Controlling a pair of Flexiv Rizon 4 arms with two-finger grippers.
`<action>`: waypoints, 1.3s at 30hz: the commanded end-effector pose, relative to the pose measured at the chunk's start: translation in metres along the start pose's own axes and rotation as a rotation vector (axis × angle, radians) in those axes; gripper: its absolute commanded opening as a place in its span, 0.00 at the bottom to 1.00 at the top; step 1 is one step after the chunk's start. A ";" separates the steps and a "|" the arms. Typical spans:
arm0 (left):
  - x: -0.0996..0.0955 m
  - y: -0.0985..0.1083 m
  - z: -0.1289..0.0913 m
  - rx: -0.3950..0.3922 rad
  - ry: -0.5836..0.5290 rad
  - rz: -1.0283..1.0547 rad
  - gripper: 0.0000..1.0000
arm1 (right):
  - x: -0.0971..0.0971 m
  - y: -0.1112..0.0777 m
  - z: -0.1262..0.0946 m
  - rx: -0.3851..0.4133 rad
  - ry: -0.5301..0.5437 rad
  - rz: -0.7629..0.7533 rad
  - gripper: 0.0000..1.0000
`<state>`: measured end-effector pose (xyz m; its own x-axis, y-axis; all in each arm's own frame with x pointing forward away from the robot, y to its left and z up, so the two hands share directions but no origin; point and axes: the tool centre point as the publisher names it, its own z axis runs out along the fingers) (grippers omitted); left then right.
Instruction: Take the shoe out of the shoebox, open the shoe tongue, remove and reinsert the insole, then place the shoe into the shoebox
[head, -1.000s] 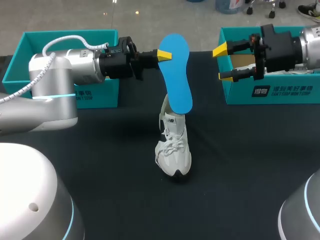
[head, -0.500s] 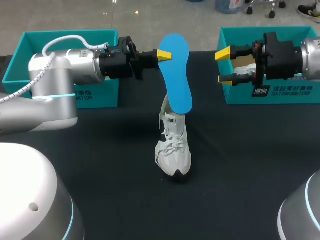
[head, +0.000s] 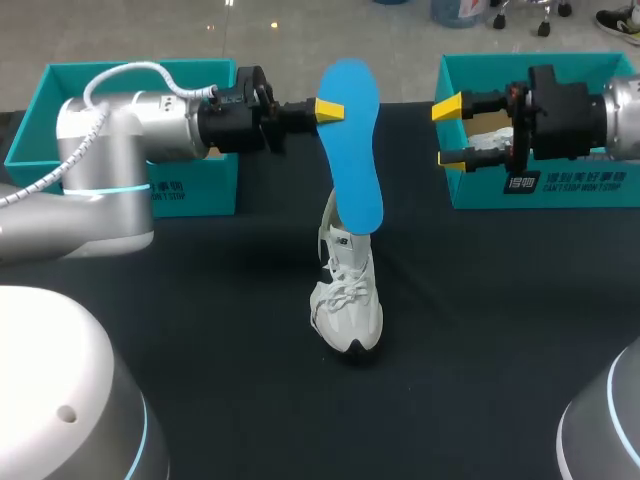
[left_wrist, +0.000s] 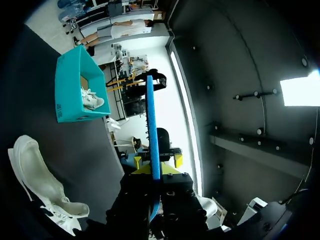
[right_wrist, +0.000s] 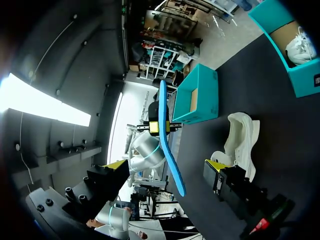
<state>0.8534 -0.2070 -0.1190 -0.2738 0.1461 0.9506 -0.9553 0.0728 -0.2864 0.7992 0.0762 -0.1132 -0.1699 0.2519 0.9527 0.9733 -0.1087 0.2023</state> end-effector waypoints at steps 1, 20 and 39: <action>0.009 -0.009 -0.001 -0.094 -0.143 0.150 0.00 | 0.000 0.000 0.002 -0.002 -0.002 0.001 1.00; 0.011 0.002 -0.002 -0.050 -0.155 0.651 0.00 | 0.000 0.000 0.002 -0.002 -0.002 0.001 1.00; 0.011 0.002 -0.002 -0.050 -0.155 0.651 0.00 | 0.000 0.000 0.002 -0.002 -0.002 0.001 1.00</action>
<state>0.8493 -0.2025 -0.1085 -0.8086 0.0340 0.5873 -0.5847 0.0637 -0.8087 0.7995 0.0766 -0.1135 -0.1704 0.2510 0.9529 0.9732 -0.1085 0.2026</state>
